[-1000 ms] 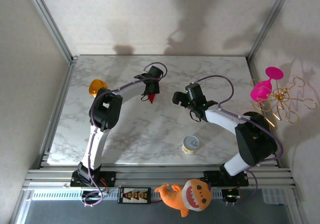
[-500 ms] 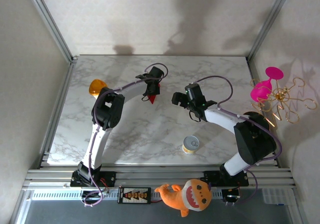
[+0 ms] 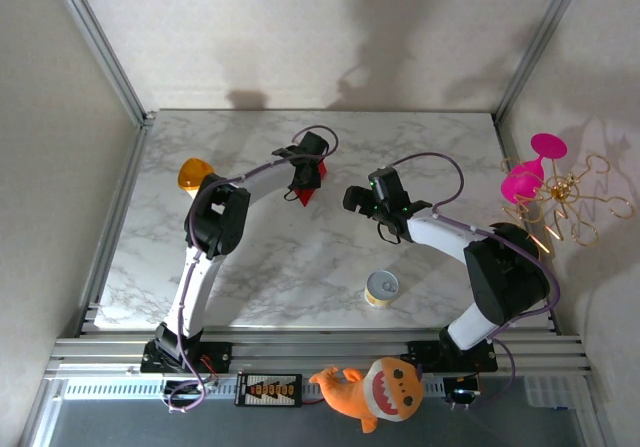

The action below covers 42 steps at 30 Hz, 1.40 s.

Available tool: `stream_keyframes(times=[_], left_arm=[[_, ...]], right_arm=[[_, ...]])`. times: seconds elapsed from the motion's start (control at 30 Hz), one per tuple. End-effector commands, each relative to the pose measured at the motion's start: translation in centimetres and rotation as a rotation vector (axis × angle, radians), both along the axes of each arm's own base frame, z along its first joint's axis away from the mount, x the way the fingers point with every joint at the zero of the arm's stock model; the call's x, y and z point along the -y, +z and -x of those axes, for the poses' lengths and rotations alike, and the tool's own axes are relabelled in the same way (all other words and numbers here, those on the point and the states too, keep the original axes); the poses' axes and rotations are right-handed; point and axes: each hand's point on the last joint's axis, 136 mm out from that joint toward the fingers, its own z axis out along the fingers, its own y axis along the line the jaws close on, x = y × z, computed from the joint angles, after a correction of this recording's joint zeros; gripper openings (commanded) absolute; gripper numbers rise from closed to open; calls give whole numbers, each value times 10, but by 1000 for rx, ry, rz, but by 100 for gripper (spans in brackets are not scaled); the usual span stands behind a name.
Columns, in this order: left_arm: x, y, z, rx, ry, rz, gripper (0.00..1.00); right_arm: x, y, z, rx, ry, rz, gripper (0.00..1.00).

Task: Fold a paper plane with a square sheet of paper (pick it up from the middle)
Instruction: Move the paper plane to the center of the table.

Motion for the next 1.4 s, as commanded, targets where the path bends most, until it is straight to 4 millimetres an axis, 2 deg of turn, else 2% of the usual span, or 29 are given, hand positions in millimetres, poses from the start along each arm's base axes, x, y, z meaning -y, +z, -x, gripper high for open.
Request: stream_keyframes(times=[0.0, 0.27, 0.43, 0.53, 0.73, 0.83, 1.1, 1.37], left_arm=[[-9, -31, 11, -89, -24, -48, 37], [-16, -49, 13, -110, -7, -118, 38], [-16, -47, 13, -101, -5, -149, 37], [-11, -33, 8, -78, -7, -130, 37], [-3, 21, -9, 31, 39, -67, 40], [-4, 40, -12, 69, 60, -48, 41], [-4, 59, -11, 99, 62, -34, 44], [-7, 98, -11, 166, 80, -10, 47]], right_arm=[[-4, 1, -4, -5, -2, -15, 96], [-6, 2, -7, -6, 0, -19, 96], [-6, 4, -8, -2, 0, -19, 96], [-7, 5, -9, 1, -1, -22, 96], [-9, 5, -10, -1, 2, -27, 96], [-8, 5, -10, -2, -1, -29, 96], [-9, 6, -10, -2, -3, -35, 96], [-6, 18, -13, 27, -15, -26, 98]])
